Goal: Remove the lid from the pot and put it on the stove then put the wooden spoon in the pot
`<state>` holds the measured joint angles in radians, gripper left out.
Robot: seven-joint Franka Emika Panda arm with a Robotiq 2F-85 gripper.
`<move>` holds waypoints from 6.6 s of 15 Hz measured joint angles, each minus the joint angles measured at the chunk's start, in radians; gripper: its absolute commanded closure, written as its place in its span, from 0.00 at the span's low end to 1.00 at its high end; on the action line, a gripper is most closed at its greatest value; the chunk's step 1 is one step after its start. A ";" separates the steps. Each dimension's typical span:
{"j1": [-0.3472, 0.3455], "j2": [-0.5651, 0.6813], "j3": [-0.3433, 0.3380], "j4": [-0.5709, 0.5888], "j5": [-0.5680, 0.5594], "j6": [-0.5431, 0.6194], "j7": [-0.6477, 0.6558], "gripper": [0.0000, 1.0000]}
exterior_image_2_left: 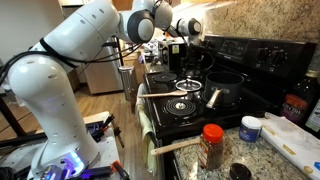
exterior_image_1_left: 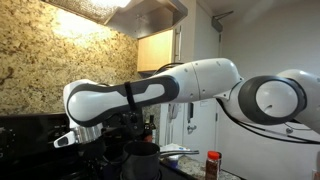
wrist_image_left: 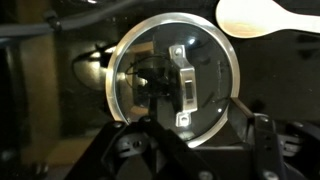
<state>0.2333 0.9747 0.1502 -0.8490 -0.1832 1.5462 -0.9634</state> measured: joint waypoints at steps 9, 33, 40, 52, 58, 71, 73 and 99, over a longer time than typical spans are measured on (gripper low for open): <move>-0.020 -0.152 0.000 -0.139 0.003 0.051 0.048 0.00; -0.108 -0.441 -0.027 -0.708 0.000 0.522 0.270 0.00; -0.097 -0.469 -0.028 -0.788 -0.001 0.548 0.498 0.00; -0.089 -0.842 -0.037 -1.443 -0.007 1.010 1.069 0.00; -0.085 -0.967 -0.033 -1.639 -0.016 1.101 1.105 0.00; -0.085 -0.956 -0.026 -1.538 0.051 0.922 1.187 0.00; -0.085 -0.949 -0.025 -1.540 0.055 0.923 1.253 0.00; 0.168 -0.878 -0.141 -1.727 -0.381 1.192 2.169 0.80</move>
<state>0.4016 0.0967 0.0092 -2.5759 -0.5646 2.7386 1.2056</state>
